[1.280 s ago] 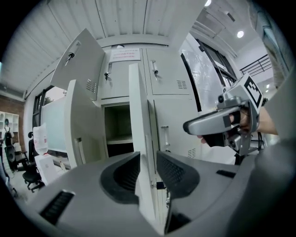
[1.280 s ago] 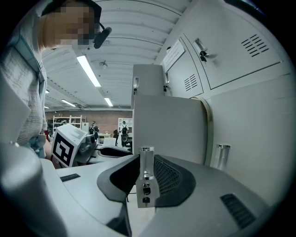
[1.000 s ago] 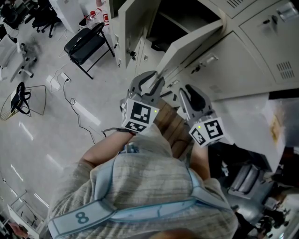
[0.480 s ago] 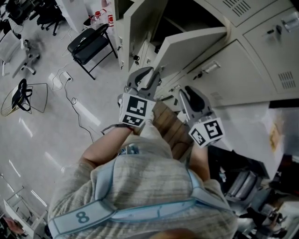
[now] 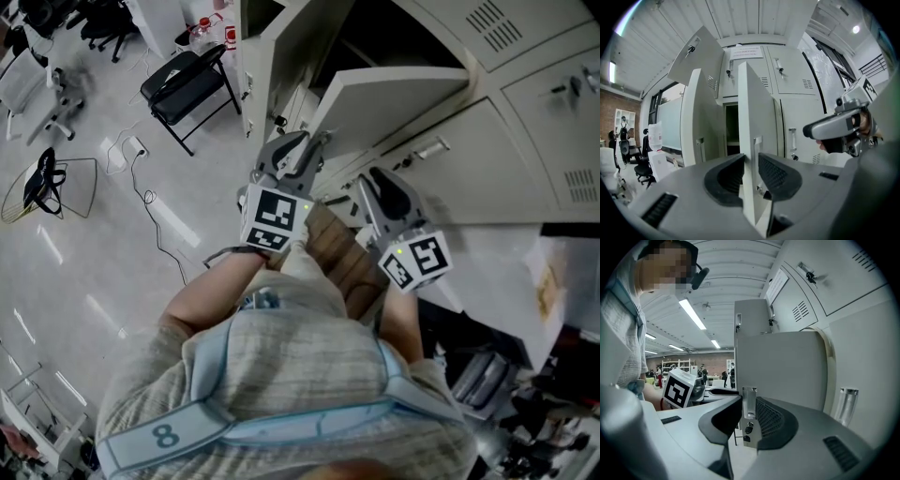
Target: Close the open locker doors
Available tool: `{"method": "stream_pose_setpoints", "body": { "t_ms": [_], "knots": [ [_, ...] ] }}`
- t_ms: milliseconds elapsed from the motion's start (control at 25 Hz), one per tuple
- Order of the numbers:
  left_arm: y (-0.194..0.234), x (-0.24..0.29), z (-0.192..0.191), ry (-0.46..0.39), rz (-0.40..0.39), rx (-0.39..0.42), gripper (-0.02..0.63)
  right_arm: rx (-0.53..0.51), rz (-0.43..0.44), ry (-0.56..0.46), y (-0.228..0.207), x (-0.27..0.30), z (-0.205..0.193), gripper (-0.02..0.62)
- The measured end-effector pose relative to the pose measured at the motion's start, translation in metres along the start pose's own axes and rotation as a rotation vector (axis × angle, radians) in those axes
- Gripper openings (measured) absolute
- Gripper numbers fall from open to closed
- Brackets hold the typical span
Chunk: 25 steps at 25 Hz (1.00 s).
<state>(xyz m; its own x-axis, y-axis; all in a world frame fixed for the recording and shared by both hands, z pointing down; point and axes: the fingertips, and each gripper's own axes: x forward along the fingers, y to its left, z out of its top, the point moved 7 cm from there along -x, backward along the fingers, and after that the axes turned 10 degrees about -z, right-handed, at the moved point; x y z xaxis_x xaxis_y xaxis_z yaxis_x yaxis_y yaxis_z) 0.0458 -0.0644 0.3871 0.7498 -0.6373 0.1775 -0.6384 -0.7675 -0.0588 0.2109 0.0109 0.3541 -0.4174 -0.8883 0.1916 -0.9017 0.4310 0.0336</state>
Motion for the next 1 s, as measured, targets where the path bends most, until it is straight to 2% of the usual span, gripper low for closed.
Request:
{"method": "stream_pose_setpoints", "body": {
  "t_ms": [640,840,1000],
  "knots": [
    [0.013,0.004,0.002,-0.007,-0.028,-0.006,0.094,0.043,0.117,0.036,0.007,0.069,-0.008,0.067],
    [0.018,-0.001,0.01,-0.035,-0.04,-0.006,0.094,0.016,0.149,0.066,0.01,0.086,-0.017,0.067],
    [0.021,-0.014,0.013,-0.04,-0.051,-0.008,0.094,0.009,0.141,0.08,0.012,0.096,-0.021,0.067]
  ]
}}
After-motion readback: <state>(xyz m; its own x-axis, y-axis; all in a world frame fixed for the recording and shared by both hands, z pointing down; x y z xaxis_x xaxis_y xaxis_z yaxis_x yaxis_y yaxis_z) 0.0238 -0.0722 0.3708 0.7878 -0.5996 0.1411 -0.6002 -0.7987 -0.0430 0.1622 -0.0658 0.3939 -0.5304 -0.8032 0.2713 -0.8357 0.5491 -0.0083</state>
